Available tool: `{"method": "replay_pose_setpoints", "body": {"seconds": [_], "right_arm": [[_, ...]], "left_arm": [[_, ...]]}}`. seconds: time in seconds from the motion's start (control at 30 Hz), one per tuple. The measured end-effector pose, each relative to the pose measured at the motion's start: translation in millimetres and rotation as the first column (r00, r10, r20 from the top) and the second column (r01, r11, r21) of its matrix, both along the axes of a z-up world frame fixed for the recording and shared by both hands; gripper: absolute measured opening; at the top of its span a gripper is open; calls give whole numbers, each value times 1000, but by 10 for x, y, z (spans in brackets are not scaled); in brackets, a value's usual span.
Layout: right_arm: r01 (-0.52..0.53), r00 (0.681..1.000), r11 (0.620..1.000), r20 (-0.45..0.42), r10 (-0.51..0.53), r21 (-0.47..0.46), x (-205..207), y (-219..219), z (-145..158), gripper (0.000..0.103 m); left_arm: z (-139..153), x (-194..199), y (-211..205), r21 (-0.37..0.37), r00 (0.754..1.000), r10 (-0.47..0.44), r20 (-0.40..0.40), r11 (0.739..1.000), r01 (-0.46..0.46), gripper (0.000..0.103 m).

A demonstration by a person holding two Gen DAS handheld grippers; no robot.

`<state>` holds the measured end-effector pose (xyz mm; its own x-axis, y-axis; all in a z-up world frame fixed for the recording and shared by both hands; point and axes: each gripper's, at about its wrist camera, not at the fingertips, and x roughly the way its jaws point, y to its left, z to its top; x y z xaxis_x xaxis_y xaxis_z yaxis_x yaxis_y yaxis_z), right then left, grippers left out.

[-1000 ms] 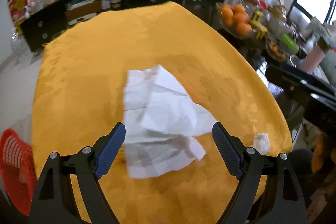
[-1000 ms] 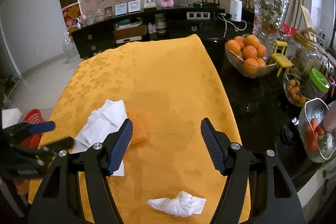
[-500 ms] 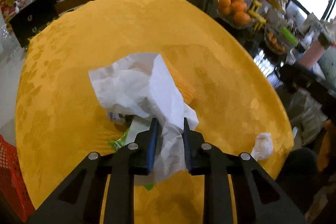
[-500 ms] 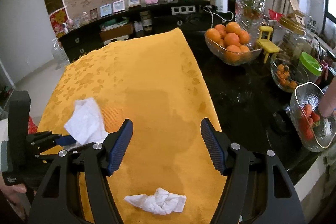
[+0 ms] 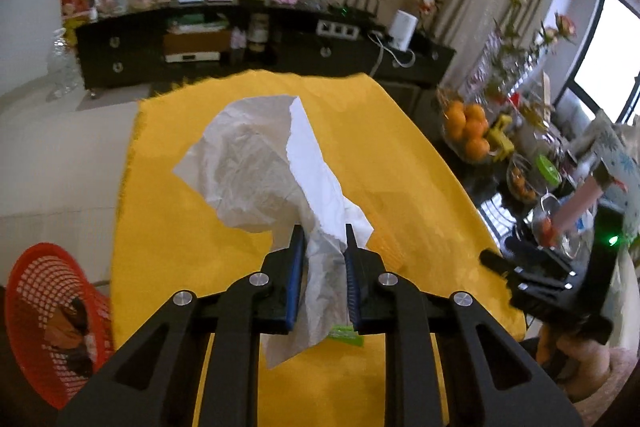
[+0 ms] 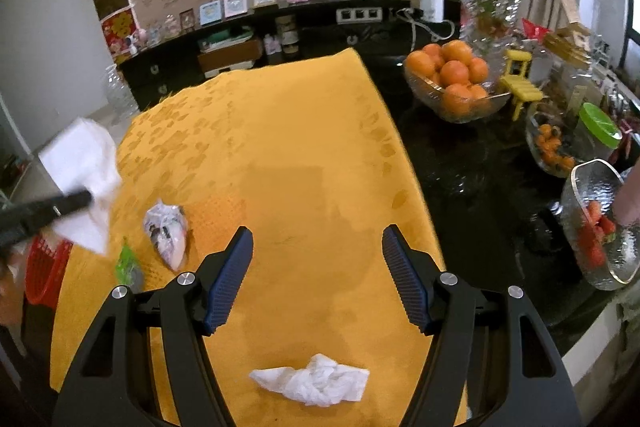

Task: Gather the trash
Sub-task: 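Grasp the large white tissue with the left tool, then hold the tissue in the left tool while the right tool grasps the orange foam net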

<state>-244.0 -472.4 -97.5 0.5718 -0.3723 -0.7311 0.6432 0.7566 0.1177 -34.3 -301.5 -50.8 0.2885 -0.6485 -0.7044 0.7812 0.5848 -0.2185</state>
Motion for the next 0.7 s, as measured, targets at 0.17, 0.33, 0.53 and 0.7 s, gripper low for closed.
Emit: {"method": "replay_pose_setpoints", "body": {"seconds": [0.17, 0.33, 0.53, 0.7], "right_arm": [[-71, 997, 997, -36, 71, 12, 270, 128, -113, 65], [-151, 985, 988, -87, 150, -7, 659, 221, -277, 65], [-211, 968, 977, -133, 212, 21, 1081, 252, -571, 65], [-250, 955, 968, -160, 250, 20, 1326, 304, -756, 65]], "left_arm": [[105, 88, 229, -5, 998, 57, 30, 998, -57, 18], [111, 130, 403, 0, 995, 89, 39, 996, -89, 18], [60, 188, 597, 24, 990, 127, 58, 991, -128, 18], [17, 256, 752, 29, 985, 165, 52, 986, -167, 18]]}}
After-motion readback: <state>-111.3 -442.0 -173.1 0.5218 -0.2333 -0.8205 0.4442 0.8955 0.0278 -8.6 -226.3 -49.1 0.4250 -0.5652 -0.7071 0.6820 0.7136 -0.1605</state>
